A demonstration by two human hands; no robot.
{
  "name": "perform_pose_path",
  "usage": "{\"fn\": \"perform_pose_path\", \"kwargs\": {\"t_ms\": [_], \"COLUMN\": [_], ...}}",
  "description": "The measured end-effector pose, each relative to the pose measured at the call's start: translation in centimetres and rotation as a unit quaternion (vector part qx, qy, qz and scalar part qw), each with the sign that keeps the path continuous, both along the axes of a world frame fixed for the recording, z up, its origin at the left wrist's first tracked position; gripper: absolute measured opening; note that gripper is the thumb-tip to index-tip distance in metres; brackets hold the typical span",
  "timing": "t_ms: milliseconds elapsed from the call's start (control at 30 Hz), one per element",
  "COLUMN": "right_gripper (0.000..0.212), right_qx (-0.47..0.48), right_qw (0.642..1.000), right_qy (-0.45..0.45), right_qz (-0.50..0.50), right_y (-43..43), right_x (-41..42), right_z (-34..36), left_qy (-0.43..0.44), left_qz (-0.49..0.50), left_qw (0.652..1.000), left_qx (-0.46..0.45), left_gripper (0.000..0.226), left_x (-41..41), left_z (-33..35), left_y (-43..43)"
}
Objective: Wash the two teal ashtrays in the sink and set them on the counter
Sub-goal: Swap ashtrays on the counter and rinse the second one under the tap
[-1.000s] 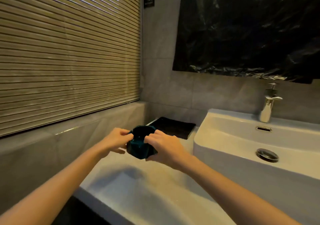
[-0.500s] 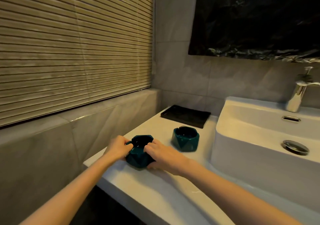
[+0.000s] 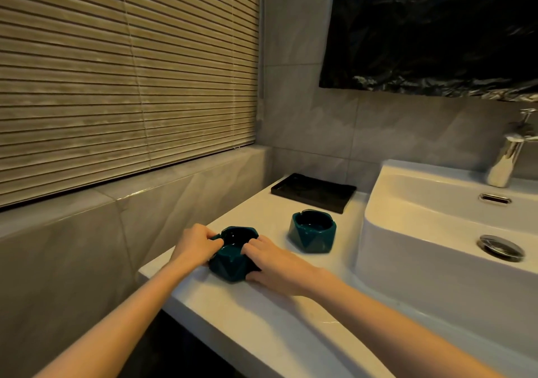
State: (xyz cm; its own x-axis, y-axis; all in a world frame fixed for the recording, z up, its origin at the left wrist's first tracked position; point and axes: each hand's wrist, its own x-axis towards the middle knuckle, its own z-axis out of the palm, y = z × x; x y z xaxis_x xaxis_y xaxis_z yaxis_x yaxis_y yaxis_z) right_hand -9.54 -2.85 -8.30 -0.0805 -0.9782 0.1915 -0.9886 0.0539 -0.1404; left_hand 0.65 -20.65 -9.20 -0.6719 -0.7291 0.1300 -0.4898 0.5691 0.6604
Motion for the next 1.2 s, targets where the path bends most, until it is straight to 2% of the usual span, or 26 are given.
{"fn": "perform_pose_path", "kwargs": {"t_ms": [67,200,300,367,500,633,733,933,1033,1133,1200], "right_gripper": [0.030,0.034,0.034,0.039,0.051,0.028,0.029,0.039,0.041,0.037,0.037], "right_qx": [-0.003,-0.069,-0.137,-0.146,-0.067,0.005,0.016,0.005,-0.037,-0.074,-0.086], "right_qw": [1.000,0.994,0.984,0.974,0.961,0.950,0.955,0.965,0.972,0.979,0.981], "right_qy": [-0.021,-0.082,-0.061,-0.055,-0.021,0.065,0.065,0.037,0.034,0.027,-0.008], "right_qz": [0.003,-0.020,-0.098,-0.167,-0.268,-0.305,-0.288,-0.258,-0.231,-0.187,-0.173], "right_y": [0.2,1.4,3.0,4.3,5.3,4.6,4.1,4.0,4.4,5.0,5.5], "right_x": [0.0,-0.9,-3.0,-4.8,-7.5,-8.8,-9.4,-8.8,-8.2,-8.0,-7.7], "right_z": [0.1,0.8,1.8,2.0,0.8,0.1,0.2,0.4,1.4,3.5,5.5], "left_qy": [0.001,0.027,0.061,0.073,0.070,0.055,0.049,0.099,0.120,0.070,0.068], "left_qz": [0.013,0.026,0.013,-0.008,-0.067,-0.123,-0.140,-0.136,-0.108,-0.097,-0.106], "left_qw": [0.999,0.991,0.987,0.989,0.991,0.989,0.988,0.985,0.976,0.933,0.879], "left_qx": [-0.040,-0.132,-0.148,-0.126,-0.087,-0.059,-0.051,0.027,0.146,0.340,0.460], "left_gripper": [0.012,0.027,0.032,0.032,0.031,0.032,0.035,0.035,0.042,0.053,0.047], "left_x": [0.2,0.1,-0.7,-1.7,-4.3,-6.9,-8.3,-10.1,-10.1,-9.7,-9.3], "left_z": [0.2,0.6,1.3,1.8,2.6,2.9,3.2,3.9,4.5,5.8,7.2], "left_y": [0.3,1.0,1.8,2.5,4.3,6.1,7.0,8.2,8.6,9.3,10.0]}}
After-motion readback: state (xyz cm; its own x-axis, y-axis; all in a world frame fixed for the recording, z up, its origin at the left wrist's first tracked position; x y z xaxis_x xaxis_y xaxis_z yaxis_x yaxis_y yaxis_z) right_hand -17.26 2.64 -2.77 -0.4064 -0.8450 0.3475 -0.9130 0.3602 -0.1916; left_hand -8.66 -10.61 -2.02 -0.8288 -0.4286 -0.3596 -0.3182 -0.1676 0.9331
